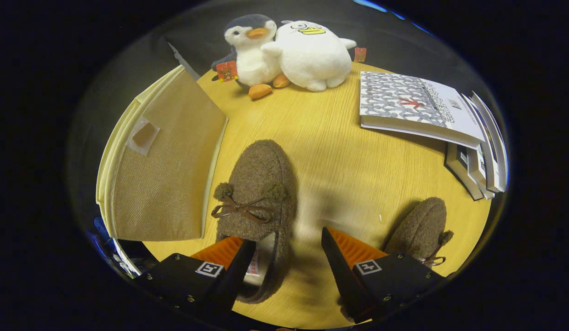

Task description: Open the storage box then place both shoes into the box .Put the left shoe in first, then the right shoe, with the right side of both shoes facing outward in a uniform manner.

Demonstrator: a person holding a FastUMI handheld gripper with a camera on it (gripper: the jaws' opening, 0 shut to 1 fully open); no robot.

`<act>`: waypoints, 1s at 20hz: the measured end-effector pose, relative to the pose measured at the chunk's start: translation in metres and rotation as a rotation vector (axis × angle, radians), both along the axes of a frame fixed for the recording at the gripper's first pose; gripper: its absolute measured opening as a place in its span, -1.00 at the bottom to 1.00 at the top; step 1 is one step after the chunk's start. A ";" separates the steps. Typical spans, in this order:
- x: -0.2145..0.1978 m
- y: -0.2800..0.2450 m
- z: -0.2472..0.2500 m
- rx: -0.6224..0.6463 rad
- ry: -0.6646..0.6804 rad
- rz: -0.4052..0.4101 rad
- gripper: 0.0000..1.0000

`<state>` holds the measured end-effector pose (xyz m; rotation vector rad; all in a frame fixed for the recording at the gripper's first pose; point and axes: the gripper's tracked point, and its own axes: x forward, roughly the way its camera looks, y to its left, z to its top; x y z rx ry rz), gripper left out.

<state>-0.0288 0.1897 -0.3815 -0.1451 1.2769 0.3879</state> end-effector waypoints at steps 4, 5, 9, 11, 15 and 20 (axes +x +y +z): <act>-0.002 0.010 -0.016 0.037 0.071 -0.038 0.14; -0.004 0.013 -0.015 0.045 0.086 -0.058 -0.27; -0.002 0.011 -0.012 0.027 0.072 -0.037 -0.98; -0.003 0.013 -0.008 0.034 0.079 -0.048 -0.98; 0.001 0.012 0.021 0.032 0.050 -0.048 -0.98; 0.003 0.019 0.079 0.103 0.035 -0.051 -0.99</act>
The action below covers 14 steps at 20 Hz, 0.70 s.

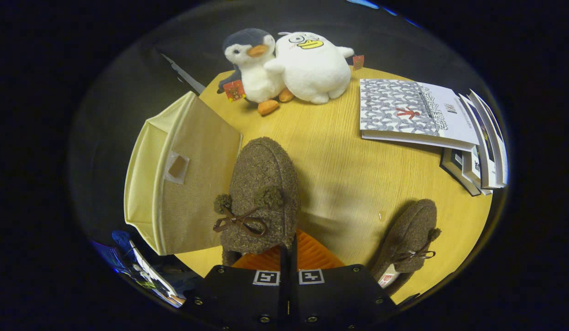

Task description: Open the storage box then place both shoes into the box .Put the left shoe in first, then the right shoe, with the right side of both shoes facing outward in a uniform manner.

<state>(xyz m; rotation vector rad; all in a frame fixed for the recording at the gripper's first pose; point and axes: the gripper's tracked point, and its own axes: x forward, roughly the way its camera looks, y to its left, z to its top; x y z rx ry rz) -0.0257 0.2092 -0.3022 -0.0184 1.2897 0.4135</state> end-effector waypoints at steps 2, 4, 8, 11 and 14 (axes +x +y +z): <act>-0.001 0.007 0.023 0.048 -0.002 -0.010 -0.98; -0.002 0.015 0.048 0.095 -0.001 -0.019 -0.98; 0.004 0.034 0.095 0.146 -0.044 0.012 -0.98; 0.010 0.059 0.123 0.176 -0.068 0.051 -0.98; 0.017 0.087 0.144 0.194 -0.093 0.106 -0.98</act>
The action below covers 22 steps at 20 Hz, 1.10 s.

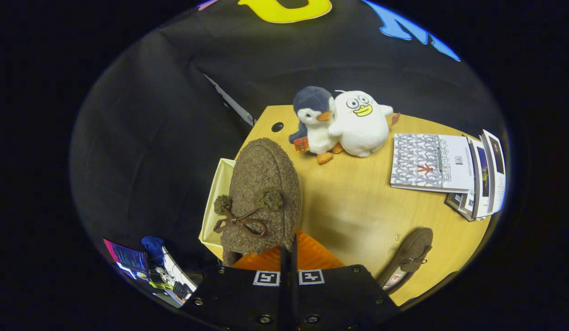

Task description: Open the storage box then place both shoes into the box .Put the left shoe in first, then the right shoe, with the right side of both shoes facing outward in a uniform manner.

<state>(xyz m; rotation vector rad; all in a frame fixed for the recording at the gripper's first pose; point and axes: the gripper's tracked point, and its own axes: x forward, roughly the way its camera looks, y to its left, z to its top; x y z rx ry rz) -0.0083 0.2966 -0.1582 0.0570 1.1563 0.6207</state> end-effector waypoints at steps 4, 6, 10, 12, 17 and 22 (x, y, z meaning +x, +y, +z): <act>0.008 0.047 0.013 0.012 -0.017 0.081 -0.99; 0.011 0.071 0.010 0.004 -0.023 0.124 -0.99; 0.012 0.114 -0.018 -0.032 0.007 0.188 -0.98; 0.012 0.135 -0.038 -0.061 0.016 0.219 -0.98; 0.012 0.152 -0.088 -0.172 0.022 0.281 -0.98; 0.008 0.154 -0.133 -0.260 0.046 0.316 -0.98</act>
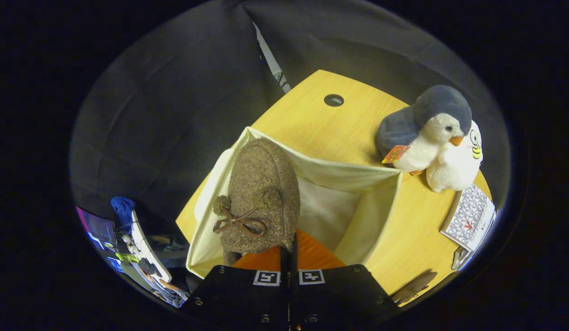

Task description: Open the storage box then place both shoes into the box .Put the left shoe in first, then the right shoe, with the right side of both shoes facing outward in a uniform manner.

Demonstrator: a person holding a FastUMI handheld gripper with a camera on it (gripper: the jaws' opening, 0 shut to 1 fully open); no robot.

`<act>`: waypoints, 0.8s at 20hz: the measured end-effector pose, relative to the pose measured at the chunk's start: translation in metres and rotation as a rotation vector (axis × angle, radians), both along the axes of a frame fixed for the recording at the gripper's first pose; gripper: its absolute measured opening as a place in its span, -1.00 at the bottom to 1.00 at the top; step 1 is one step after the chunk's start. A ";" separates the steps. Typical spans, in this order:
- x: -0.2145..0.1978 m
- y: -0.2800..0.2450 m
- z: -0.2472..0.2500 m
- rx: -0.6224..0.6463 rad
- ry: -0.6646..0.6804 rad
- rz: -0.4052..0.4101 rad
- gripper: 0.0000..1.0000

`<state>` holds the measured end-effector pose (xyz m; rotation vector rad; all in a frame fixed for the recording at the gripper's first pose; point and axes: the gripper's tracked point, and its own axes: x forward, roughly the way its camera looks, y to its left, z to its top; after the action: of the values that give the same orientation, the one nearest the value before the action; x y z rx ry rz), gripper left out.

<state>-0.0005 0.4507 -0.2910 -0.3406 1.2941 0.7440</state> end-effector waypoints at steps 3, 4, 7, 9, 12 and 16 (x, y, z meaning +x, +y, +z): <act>-0.004 -0.001 -0.023 -0.042 0.026 -0.008 -0.98; -0.004 -0.001 -0.030 -0.053 0.032 -0.009 -0.98; -0.004 -0.002 -0.046 -0.083 0.040 -0.016 -0.98; -0.006 -0.002 -0.055 -0.101 0.045 -0.017 -0.98; -0.007 -0.002 -0.061 -0.112 0.037 -0.019 -0.97; -0.012 -0.003 -0.054 -0.097 0.049 -0.057 -0.72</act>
<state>-0.0126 0.4473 -0.3454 -0.3641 1.3834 0.6464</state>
